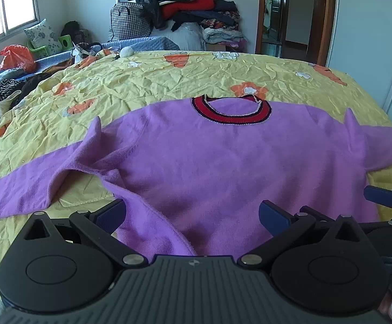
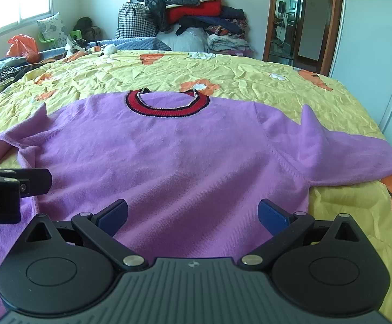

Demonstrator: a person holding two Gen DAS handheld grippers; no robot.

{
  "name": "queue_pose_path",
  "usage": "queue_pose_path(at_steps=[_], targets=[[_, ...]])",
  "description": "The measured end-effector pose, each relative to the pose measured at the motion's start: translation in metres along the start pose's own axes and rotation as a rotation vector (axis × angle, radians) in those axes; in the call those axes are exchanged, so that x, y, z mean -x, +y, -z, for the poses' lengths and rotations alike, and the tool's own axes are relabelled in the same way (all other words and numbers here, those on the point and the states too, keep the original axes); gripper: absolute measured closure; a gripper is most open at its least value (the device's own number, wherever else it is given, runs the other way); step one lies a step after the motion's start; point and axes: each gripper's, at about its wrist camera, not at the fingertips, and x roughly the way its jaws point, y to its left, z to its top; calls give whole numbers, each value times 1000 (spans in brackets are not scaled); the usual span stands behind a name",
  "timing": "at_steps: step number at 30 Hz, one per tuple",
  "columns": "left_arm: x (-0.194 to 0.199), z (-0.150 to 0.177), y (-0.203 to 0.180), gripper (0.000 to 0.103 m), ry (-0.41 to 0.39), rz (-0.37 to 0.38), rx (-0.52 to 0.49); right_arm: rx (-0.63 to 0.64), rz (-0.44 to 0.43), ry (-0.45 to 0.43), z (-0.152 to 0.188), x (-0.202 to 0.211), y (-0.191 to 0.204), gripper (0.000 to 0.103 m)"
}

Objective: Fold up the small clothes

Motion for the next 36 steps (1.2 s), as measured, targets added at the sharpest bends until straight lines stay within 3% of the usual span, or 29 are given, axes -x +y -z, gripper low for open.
queue_pose_path(at_steps=[31, 36], targets=[[-4, 3, 3, 0, 23, 7, 5, 8, 4, 3, 0, 0, 2, 0], [-5, 2, 2, 0, 18, 6, 0, 21, 57, -14, -3, -1, 5, 0]])
